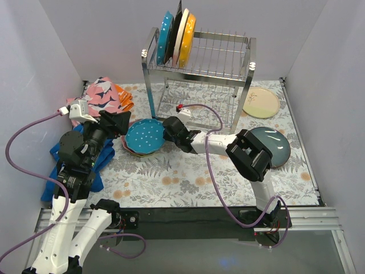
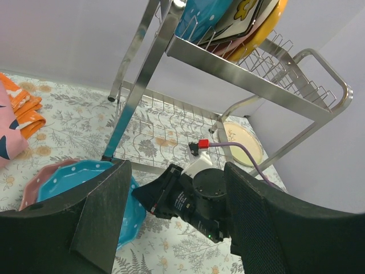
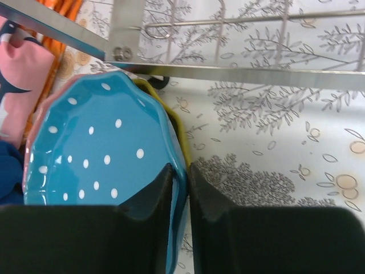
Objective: Unload the plates from the dish rack
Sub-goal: Place the plate at the center of the board.
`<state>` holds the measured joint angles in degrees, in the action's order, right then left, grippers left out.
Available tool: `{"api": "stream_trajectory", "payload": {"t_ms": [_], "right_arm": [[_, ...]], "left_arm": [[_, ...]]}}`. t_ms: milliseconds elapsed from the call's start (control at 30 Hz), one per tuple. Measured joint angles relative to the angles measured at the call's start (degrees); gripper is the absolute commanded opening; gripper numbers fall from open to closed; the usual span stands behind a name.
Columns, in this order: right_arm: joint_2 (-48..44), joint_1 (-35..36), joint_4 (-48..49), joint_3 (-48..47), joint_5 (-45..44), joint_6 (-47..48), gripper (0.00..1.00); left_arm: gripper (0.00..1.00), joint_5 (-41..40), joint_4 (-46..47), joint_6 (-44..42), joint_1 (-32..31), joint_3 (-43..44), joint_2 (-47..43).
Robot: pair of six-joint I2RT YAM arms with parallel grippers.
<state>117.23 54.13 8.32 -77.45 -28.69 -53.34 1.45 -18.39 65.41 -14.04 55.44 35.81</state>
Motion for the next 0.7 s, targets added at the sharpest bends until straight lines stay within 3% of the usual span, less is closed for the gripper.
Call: {"api": "stream_trajectory", "payload": {"t_ms": [100,333,433,600,700], "right_arm": [[0.87,0.00,1.42,-1.05,1.01,0.48,0.14],[3.37,0.04,5.68,-1.42,1.44,1.53,0.13],[4.31,0.07,6.69,-2.05,1.57,2.43,0.25],[3.43,0.28,7.32,-1.07,2.56,4.61,0.57],[-1.79,0.52,5.55,3.08,4.15,7.76,0.62]], "left_arm": [[0.64,0.00,0.11,0.02,0.00,0.00,0.00],[0.64,0.02,0.44,0.04,0.00,0.00,0.02],[0.64,0.02,0.44,0.09,0.00,-0.02,0.04],[0.64,0.31,0.50,0.11,0.00,0.00,0.85],[0.65,1.29,0.46,0.20,0.00,0.74,3.61]]}}
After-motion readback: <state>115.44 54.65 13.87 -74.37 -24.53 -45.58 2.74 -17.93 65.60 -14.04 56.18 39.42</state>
